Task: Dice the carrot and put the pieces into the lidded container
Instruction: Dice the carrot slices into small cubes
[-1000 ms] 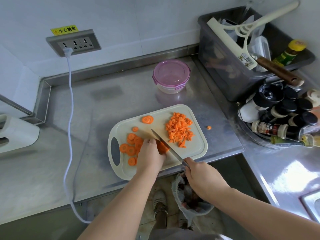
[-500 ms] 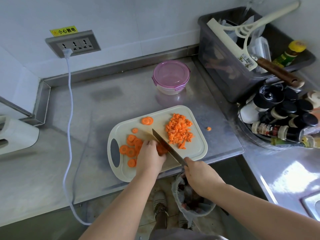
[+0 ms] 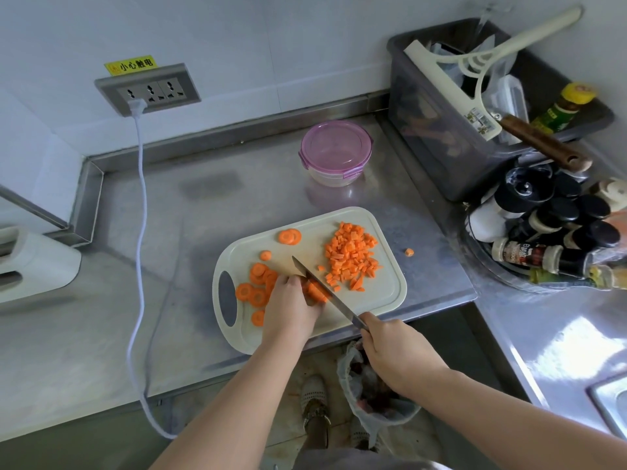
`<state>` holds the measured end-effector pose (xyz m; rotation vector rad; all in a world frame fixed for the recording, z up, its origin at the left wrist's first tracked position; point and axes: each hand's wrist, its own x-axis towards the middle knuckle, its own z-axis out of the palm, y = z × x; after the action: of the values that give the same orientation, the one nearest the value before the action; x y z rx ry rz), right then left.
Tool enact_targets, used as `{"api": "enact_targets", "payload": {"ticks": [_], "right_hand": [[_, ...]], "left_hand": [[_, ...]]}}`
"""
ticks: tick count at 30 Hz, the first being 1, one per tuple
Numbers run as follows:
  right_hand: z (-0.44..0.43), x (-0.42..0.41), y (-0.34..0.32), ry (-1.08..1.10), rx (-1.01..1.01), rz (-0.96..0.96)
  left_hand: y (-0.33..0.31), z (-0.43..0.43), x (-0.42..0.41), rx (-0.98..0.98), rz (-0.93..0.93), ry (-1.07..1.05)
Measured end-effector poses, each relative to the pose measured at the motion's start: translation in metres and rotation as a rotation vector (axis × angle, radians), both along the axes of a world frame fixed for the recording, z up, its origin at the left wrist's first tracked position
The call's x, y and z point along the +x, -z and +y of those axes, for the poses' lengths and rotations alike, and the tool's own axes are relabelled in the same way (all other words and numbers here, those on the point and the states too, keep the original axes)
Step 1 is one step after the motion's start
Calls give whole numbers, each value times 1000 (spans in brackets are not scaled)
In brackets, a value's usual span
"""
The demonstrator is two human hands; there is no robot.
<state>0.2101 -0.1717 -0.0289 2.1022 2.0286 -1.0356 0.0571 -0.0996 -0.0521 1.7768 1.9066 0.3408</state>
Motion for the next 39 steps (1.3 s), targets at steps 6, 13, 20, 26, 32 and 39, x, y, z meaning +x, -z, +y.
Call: {"api": "enact_targets", "payload": {"ticks": [6,13,20,26,32,39], "right_hand": [[-1,-2,5,-33,3,-43],[1,-3,9,-47,-33,-68],[4,-8,15,-111,-75,-170],[7,-8,18,-83,-91,-153],[5,-3,16,41,-74,-36],[8,16,0,53,108,-17]], "left_hand": [[-1,-3,-2,-34,72,15],[2,0,-2,-40,125,44],[5,2,-1,-39,139,42],[5,1,-1,-31,146,47],[4,4,2,-38,151,60],[6,17,15,-8,85,70]]}}
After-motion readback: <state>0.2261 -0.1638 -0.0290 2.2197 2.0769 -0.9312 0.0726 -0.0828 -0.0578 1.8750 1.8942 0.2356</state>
